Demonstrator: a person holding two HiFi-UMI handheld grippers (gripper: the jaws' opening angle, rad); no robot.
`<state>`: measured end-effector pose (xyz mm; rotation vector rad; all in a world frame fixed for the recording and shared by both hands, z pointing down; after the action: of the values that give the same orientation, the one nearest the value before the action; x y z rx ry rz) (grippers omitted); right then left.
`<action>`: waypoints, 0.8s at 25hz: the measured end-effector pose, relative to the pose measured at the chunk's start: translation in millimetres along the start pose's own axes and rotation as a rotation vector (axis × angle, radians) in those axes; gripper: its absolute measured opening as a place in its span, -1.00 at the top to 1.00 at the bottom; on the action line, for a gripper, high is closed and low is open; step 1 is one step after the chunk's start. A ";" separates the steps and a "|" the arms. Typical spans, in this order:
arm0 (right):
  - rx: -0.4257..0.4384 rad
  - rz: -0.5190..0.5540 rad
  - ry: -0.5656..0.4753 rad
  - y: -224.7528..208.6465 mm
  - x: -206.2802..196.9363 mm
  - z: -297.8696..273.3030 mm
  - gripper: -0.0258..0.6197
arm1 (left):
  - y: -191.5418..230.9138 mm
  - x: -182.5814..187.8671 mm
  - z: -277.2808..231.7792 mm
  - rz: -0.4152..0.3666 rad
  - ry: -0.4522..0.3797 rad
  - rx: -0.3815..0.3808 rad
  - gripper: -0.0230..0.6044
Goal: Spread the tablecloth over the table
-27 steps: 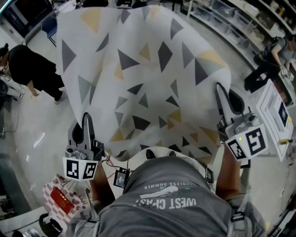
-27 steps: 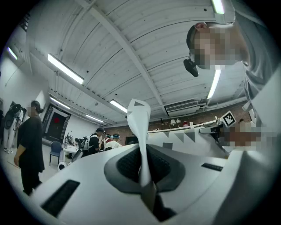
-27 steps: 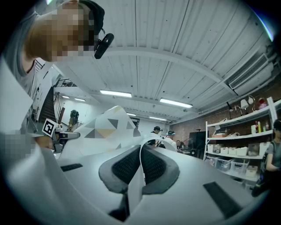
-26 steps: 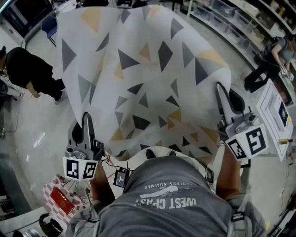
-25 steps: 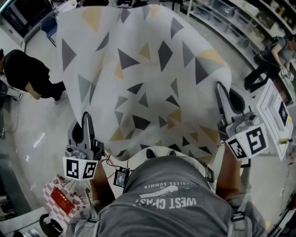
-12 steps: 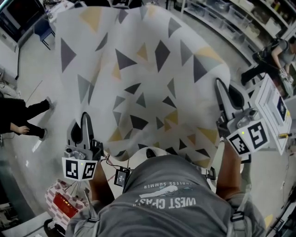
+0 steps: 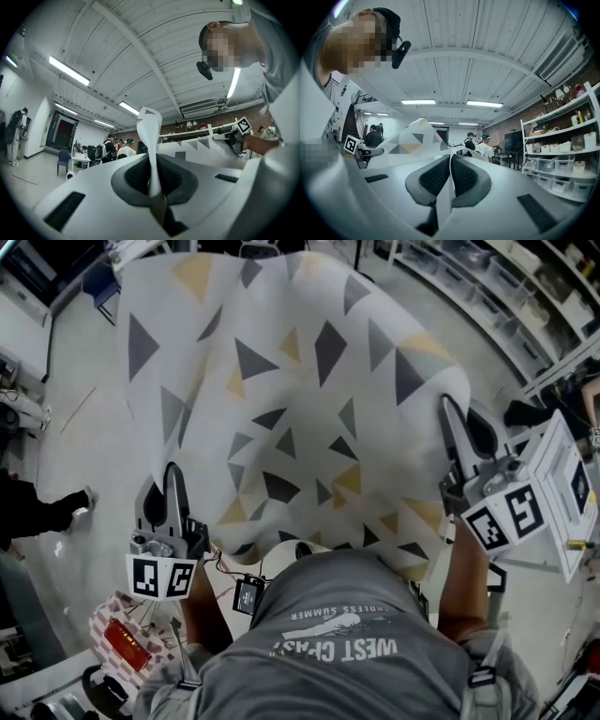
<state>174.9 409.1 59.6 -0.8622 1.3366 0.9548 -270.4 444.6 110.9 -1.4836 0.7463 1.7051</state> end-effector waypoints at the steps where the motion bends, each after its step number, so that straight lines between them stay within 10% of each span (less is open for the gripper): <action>1: 0.027 -0.010 0.004 -16.6 -1.7 -15.6 0.88 | -3.8 -0.5 -12.7 -0.003 0.009 0.027 0.91; 20: 0.142 -0.035 -0.028 -118.1 -15.7 -96.9 0.88 | -25.7 -9.4 -93.5 -0.047 0.018 0.172 0.91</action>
<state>246.6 273.4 66.1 -0.7588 1.3439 0.8311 -196.8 380.9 106.2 -1.3885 0.8389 1.5540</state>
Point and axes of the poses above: the fingertips, and each gripper's own axes: z backward along the fingers, y to its left, x out of its top, the point moved 8 cm from there along z, backward along the fingers, and after that the axes turned 10 degrees about -x, right-handed, at the moved point
